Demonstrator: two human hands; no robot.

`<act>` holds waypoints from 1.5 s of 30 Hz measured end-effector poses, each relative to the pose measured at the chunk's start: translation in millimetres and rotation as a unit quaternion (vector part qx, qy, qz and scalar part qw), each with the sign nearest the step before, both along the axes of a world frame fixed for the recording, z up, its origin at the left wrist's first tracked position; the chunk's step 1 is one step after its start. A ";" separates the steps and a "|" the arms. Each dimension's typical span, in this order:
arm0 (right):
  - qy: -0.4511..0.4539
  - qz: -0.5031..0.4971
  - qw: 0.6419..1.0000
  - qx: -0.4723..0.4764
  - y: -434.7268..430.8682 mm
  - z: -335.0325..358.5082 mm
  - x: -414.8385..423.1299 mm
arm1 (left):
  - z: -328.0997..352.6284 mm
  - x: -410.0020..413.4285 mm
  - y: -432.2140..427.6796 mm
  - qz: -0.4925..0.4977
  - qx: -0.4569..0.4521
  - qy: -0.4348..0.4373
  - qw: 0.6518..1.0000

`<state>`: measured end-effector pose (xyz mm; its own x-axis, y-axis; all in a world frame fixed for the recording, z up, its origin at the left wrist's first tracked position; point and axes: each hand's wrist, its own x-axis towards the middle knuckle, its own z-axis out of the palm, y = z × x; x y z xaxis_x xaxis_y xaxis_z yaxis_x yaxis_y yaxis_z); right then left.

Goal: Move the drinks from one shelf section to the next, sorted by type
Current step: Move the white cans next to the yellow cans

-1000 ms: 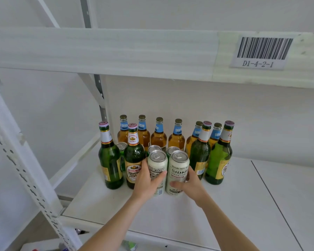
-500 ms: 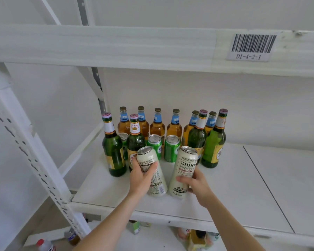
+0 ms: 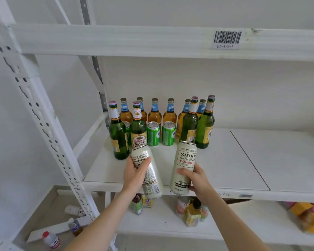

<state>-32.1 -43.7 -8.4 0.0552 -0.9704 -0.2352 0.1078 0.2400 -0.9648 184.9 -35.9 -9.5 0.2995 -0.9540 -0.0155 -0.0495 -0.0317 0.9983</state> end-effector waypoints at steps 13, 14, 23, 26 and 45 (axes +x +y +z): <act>0.037 -0.042 0.998 -0.015 56.3 5.1 -35.5 | 11.6 -32.6 39.3 -0.048 0.001 -0.042 0.998; 0.039 -0.045 0.998 -0.017 59.2 6.4 -40.4 | 13.6 -38.0 41.1 -0.055 0.000 -0.045 0.997; 0.055 -0.055 0.997 -0.028 86.3 22.6 -111.8 | 29.4 -112.5 63.8 -0.080 -0.012 -0.058 0.995; 0.065 -0.055 0.996 -0.034 96.6 28.1 -145.2 | 32.8 -144.8 74.4 -0.087 -0.014 -0.062 0.994; 0.068 -0.119 0.989 -0.051 91.2 27.2 -343.7 | 48.1 -356.1 43.2 -0.144 -0.037 -0.089 0.985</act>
